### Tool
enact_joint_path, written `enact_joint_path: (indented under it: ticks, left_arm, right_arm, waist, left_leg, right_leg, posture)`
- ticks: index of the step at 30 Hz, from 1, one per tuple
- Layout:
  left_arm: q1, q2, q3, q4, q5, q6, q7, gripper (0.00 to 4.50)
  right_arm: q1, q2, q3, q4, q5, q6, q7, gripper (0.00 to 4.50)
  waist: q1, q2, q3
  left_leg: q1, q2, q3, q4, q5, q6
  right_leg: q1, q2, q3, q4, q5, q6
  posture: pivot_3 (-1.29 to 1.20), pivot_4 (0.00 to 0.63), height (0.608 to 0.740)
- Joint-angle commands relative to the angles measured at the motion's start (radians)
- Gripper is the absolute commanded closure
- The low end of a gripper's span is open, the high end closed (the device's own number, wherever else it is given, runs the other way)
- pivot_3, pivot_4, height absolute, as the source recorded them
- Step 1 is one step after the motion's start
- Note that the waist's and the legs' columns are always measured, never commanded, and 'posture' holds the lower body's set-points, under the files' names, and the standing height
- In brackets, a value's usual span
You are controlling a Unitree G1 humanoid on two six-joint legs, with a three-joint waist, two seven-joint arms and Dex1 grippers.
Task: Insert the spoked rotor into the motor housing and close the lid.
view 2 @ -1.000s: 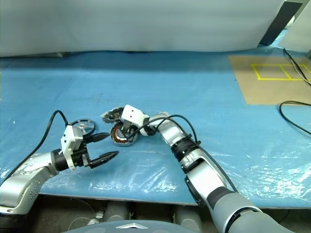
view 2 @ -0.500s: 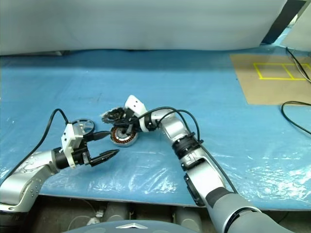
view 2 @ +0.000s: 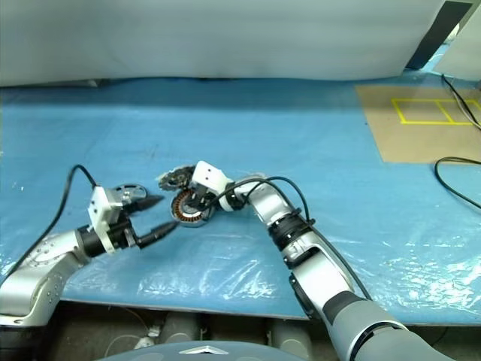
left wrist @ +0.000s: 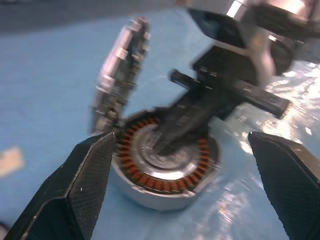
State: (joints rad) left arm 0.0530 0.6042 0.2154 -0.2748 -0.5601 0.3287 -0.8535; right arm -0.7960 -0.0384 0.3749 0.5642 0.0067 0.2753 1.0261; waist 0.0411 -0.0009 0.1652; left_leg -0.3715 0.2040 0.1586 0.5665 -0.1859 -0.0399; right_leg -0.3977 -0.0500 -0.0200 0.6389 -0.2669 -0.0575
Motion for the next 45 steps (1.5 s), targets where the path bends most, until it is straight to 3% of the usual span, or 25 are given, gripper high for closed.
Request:
enact_joint_path:
  ticks: [1,4,7,9,12,17,23,31,45]
  left_arm:
    - [-0.056,0.05,0.098,-0.017,-0.058,0.048,0.025,0.0]
    - [-0.131,0.128,0.151,0.017,-0.101,0.11,0.001,0.0]
    - [-0.216,0.28,0.139,0.123,-0.073,0.159,-0.097,0.0]
    - [-0.288,0.382,0.057,0.252,0.012,0.13,-0.19,0.0]
    - [-0.407,0.459,-0.07,0.405,0.124,0.089,-0.291,0.0]
    - [-0.614,0.457,-0.262,0.631,0.314,-0.145,-0.473,0.0]
    - [-0.799,0.38,-0.426,0.888,0.488,-0.346,-0.619,0.0]
    - [-0.926,0.326,-0.491,1.115,0.643,-0.51,-0.616,0.0]
    - [-0.957,0.277,-0.504,1.198,0.723,-0.595,-0.655,0.0]
  right_arm:
    - [-0.01,-0.024,-0.044,-0.146,0.078,0.065,0.057,4.48]
    - [0.007,-0.078,-0.029,-0.24,0.085,0.104,0.091,4.48]
    - [0.025,-0.128,-0.055,-0.286,0.107,0.171,0.081,4.48]
    - [0.057,-0.184,-0.065,-0.32,0.103,0.189,0.079,4.48]
    - [0.109,-0.252,-0.083,-0.399,0.109,0.221,0.073,4.48]
    - [0.195,-0.355,-0.144,-0.558,0.153,0.324,0.046,4.48]
    - [0.287,-0.428,-0.206,-0.663,0.177,0.402,-0.035,4.48]
    - [0.34,-0.432,-0.22,-0.712,0.189,0.435,-0.119,4.48]
    - [0.339,-0.431,-0.199,-0.708,0.213,0.436,-0.159,4.48]
  waist:
    - [0.001,-0.001,0.001]
    - [0.003,-0.003,0.001]
    - [0.005,-0.004,0.001]
    - [0.007,-0.004,0.001]
    - [0.018,-0.004,0.001]
    - [0.032,-0.004,0.002]
    - [0.037,-0.004,0.002]
    - [0.038,-0.005,0.002]
    - [0.051,-0.005,0.002]
  left_leg:
    - [-0.001,0.0,0.0,0.0,0.0,0.0]
    - [-0.003,0.0,0.0,0.001,0.0,0.0]
    - [-0.003,0.0,-0.001,0.0,0.0,0.0]
    - [-0.003,0.0,-0.001,0.0,0.0,-0.001]
    - [-0.003,0.0,-0.001,-0.001,0.0,-0.001]
    - [-0.004,0.0,-0.001,-0.001,0.0,-0.002]
    - [-0.004,0.0,-0.003,-0.001,0.0,-0.002]
    - [-0.005,-0.002,-0.007,0.0,-0.001,-0.004]
    - [-0.005,0.0,-0.008,0.0,-0.001,-0.004]
  right_leg:
    - [-0.001,0.0,0.0,0.0,0.0,0.0]
    - [-0.002,0.0,-0.001,0.0,0.0,0.0]
    - [-0.002,0.001,-0.001,0.0,0.003,0.004]
    - [-0.002,0.002,-0.001,-0.001,0.003,0.004]
    - [-0.002,0.002,-0.001,-0.002,0.003,0.005]
    - [-0.003,0.003,-0.001,-0.002,0.003,0.005]
    - [-0.002,0.003,-0.001,-0.001,0.003,0.005]
    - [-0.002,0.003,-0.002,-0.001,0.003,0.006]
    - [-0.002,0.003,-0.003,0.0,0.003,0.006]
  posture:
    - [0.0,0.15,0.74]
    - [0.0,0.15,0.74]
    - [0.0,0.15,0.74]
    - [0.0,0.15,0.74]
    - [0.0,0.15,0.74]
    - [0.0,0.15,0.74]
    - [0.0,0.15,0.74]
    - [0.0,0.15,0.74]
    - [0.0,0.15,0.74]
